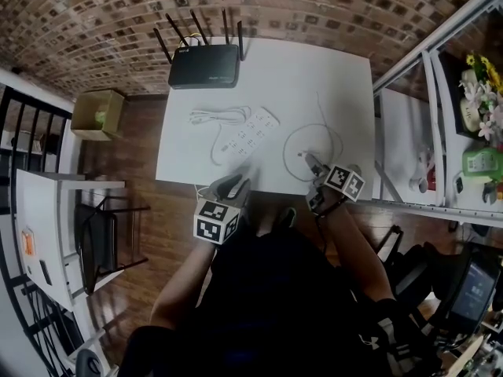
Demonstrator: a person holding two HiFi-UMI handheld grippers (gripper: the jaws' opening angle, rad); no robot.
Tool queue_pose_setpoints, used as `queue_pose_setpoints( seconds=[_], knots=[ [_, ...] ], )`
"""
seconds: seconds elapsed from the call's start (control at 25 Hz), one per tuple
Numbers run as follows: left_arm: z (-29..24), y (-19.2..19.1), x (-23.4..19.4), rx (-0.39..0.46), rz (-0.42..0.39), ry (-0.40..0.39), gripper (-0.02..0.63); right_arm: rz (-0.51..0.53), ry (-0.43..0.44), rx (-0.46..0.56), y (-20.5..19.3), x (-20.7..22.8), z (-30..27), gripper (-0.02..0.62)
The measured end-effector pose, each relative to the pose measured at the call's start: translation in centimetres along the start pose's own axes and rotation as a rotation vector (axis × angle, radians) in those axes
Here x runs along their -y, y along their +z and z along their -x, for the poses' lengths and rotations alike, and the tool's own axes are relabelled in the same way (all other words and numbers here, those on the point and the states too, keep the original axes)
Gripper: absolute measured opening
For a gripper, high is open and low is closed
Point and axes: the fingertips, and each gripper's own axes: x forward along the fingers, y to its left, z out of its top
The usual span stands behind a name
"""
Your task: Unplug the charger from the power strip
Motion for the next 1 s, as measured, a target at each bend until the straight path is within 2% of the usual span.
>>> queue_pose_setpoints(
  seconds=[0.24, 0.4, 0.44, 0.52, 0.56, 0.72, 0.88, 1.0],
  knots=[
    [-0.4, 0.7, 0.3, 0.006, -0.005, -0.017, 0.089, 0.017, -0.026, 0.019, 0.8, -0.2, 2.4, 0.31],
    [-0.4, 1.7, 0.7, 0.024, -0.006, -0.029, 0.089, 0.06, 0.05, 0.051, 1.6, -3.4, 4.7, 0.3],
    [-0.4, 2.1, 0.9, 0.031, -0.005, -0.034, 0.089, 0.078, 0.08, 0.061, 1.8, -4.6, 5.3, 0.279],
    [-0.2, 3.0, 1.5, 0.051, -0.003, -0.05, 0.089, 0.109, 0.15, 0.078, 2.2, -7.5, 6.8, 0.179],
    [0.0, 3.6, 1.8, 0.064, -0.002, -0.059, 0.086, 0.128, 0.188, 0.083, 2.3, -9.1, 7.6, 0.148],
    [1.1, 6.3, 3.5, 0.132, -0.005, -0.097, 0.067, 0.272, 0.291, 0.116, 2.6, -14.8, 10.6, 0.042],
    [2.6, 9.3, 5.1, 0.211, -0.001, -0.133, 0.061, 0.489, 0.325, 0.18, 2.5, -19.2, 12.4, 0.018],
    [3.7, 11.1, 6.2, 0.259, 0.013, -0.153, 0.06, 0.591, 0.351, 0.205, 2.0, -21.6, 13.2, 0.018]
  ],
)
